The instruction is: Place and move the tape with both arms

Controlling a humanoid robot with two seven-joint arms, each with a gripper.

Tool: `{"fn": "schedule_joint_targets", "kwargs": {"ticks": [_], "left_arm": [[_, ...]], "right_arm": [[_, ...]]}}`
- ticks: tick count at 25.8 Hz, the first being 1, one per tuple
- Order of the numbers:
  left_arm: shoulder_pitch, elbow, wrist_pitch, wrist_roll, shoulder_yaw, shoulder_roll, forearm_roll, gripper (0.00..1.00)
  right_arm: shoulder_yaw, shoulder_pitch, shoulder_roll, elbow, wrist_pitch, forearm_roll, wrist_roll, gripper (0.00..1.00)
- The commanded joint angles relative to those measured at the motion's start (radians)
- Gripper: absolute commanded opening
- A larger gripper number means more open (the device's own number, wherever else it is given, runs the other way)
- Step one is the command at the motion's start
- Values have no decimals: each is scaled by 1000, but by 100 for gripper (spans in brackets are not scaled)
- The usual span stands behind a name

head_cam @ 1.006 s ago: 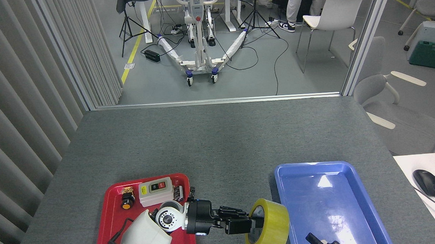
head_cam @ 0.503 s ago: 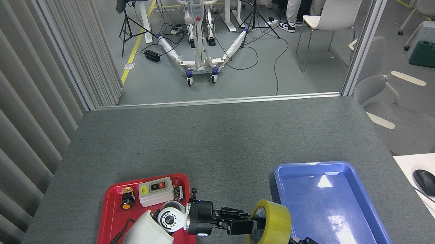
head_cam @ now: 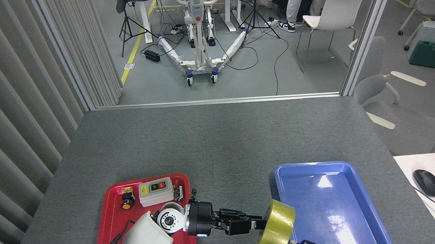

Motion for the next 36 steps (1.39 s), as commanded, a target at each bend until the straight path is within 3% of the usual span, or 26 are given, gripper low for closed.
{"fn": "schedule_joint_targets", "kwargs": {"ticks": [1,3,4,9,15,19,23,26,30,33,36], "left_arm": [[-2,7,0,3,5,2,-1,62],[-10,7,0,4,14,7,1,87],[-16,7,0,4,29,10,1,94],[-24,7,0,6,103,19,3,98],[51,-16,0,43,250,100,-4,97],[150,-231,293,126,264,194,-129,97],[278,-452,410,563,314,304,-412,98],[374,-541,472,874,337,349,-527,98],[459,-581,600,919,342,358,-637,98],[538,-642,805,980,342,353,-938,98],[596,-720,1003,985,344,353,-1016,99]], "right_arm": [[-12,3,-4,0,-7,-1,-3,0],[-24,8,-10,0,-7,-4,-3,0],[-29,11,-11,0,-7,-6,-3,0],[-85,14,-25,0,-7,-23,-4,0],[-119,-5,-56,15,29,-34,57,0],[-111,-63,-83,43,272,-35,250,0],[-104,-131,-139,74,444,-69,363,0],[-79,-177,-177,104,521,-95,444,0],[-29,-226,-197,149,596,-118,501,0],[14,-255,-214,175,607,-161,559,0],[21,-256,-214,176,639,-172,573,0]]}}
